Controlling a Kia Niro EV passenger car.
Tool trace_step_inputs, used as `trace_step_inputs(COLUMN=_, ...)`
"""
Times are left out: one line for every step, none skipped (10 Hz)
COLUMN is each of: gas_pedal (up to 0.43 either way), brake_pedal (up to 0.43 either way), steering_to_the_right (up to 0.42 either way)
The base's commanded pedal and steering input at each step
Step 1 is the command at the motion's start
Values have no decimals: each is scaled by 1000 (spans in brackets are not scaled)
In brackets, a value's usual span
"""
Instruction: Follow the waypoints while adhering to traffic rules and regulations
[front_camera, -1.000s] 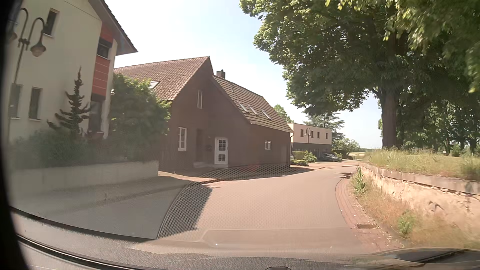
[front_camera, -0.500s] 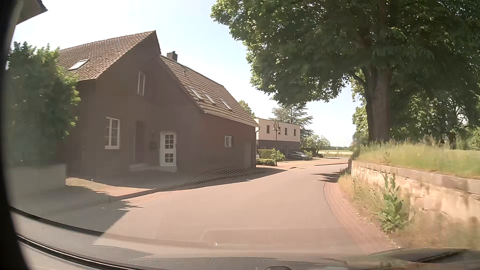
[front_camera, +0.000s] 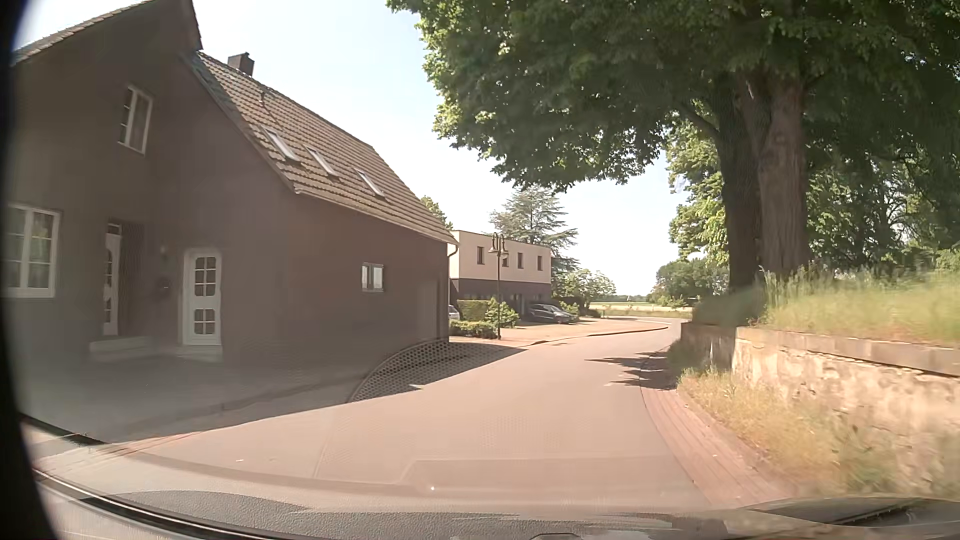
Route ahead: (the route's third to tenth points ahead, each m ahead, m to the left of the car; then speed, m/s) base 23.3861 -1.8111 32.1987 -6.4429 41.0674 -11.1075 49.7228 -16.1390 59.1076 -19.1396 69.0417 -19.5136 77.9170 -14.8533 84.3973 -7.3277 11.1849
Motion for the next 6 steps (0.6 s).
trace_step_inputs(gas_pedal=228, brake_pedal=0, steering_to_the_right=74)
trace_step_inputs(gas_pedal=228, brake_pedal=0, steering_to_the_right=71)
trace_step_inputs(gas_pedal=228, brake_pedal=0, steering_to_the_right=69)
trace_step_inputs(gas_pedal=228, brake_pedal=0, steering_to_the_right=68)
trace_step_inputs(gas_pedal=220, brake_pedal=0, steering_to_the_right=67)
trace_step_inputs(gas_pedal=220, brake_pedal=0, steering_to_the_right=65)
